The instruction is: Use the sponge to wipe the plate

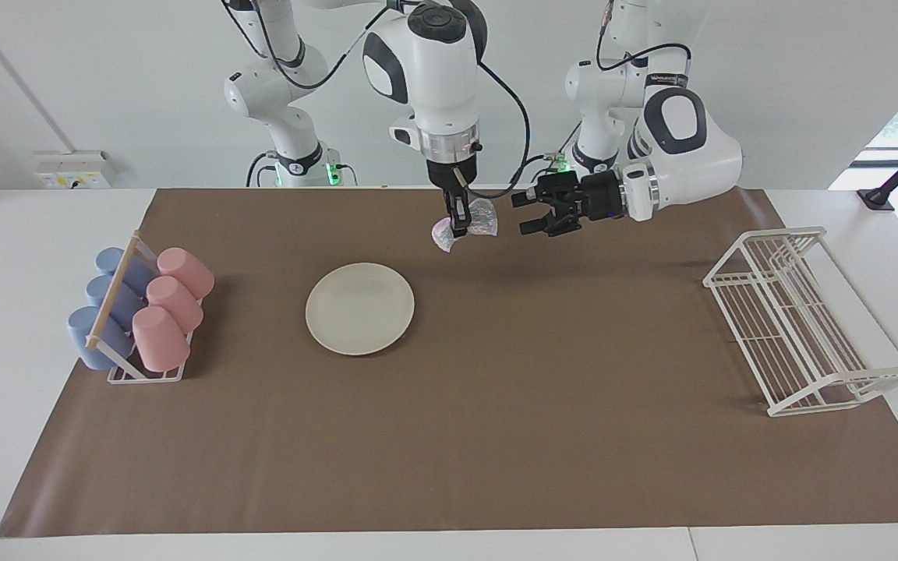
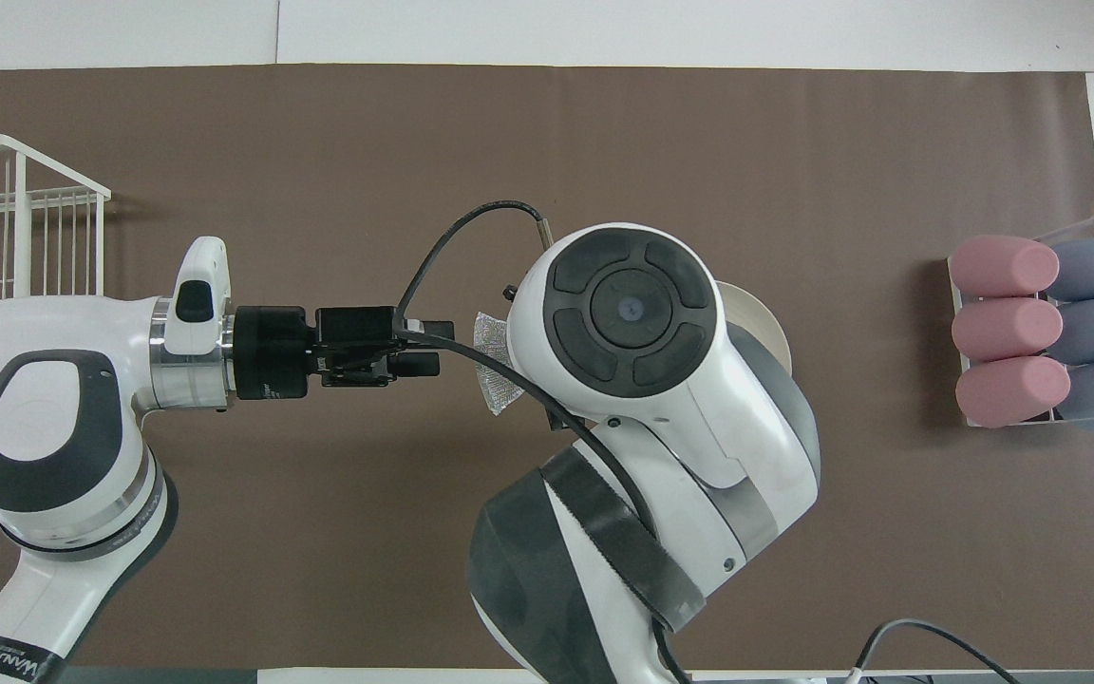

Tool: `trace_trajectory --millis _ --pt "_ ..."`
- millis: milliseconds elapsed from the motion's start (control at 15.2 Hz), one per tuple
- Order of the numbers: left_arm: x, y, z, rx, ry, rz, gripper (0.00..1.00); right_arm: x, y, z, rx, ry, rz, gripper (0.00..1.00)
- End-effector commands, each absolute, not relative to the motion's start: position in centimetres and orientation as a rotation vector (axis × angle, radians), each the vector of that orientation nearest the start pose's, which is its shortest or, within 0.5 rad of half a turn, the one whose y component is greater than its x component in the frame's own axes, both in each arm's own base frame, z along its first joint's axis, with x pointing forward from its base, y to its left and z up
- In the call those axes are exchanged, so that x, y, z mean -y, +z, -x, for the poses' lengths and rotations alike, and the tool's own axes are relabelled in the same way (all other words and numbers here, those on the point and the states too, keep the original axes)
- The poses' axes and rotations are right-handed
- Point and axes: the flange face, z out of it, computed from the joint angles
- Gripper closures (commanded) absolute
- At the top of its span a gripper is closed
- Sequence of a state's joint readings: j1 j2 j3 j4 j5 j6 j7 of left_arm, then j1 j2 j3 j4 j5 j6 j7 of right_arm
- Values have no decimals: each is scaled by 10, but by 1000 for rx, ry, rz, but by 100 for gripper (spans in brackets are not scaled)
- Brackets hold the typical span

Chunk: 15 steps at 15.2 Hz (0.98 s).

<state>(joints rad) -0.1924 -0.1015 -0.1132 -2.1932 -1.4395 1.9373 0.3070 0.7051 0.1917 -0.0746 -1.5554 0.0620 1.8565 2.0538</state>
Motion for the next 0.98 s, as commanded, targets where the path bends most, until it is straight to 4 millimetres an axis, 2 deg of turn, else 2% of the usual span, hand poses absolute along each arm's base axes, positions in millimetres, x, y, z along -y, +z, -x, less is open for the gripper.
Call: trace_trajectory --millis 0,131,262,590,918 --pt "241 465 -474 -103 -98 -1875 2 -382 548 -509 -2015 -3 2269 100" --pt "250 463 -470 -95 -100 -1884 12 -382 547 -509 -2015 -3 2269 100" --pt "256 463 -468 -87 -103 -1888 29 -382 547 -509 -2014 -6 2269 100" --pt "260 464 -464 -73 -120 -1884 100 -381 547 -510 -2012 -7 2266 100" --pt "260 464 -464 -102 -144 -1884 100 -380 546 -511 -2011 -9 2270 100"
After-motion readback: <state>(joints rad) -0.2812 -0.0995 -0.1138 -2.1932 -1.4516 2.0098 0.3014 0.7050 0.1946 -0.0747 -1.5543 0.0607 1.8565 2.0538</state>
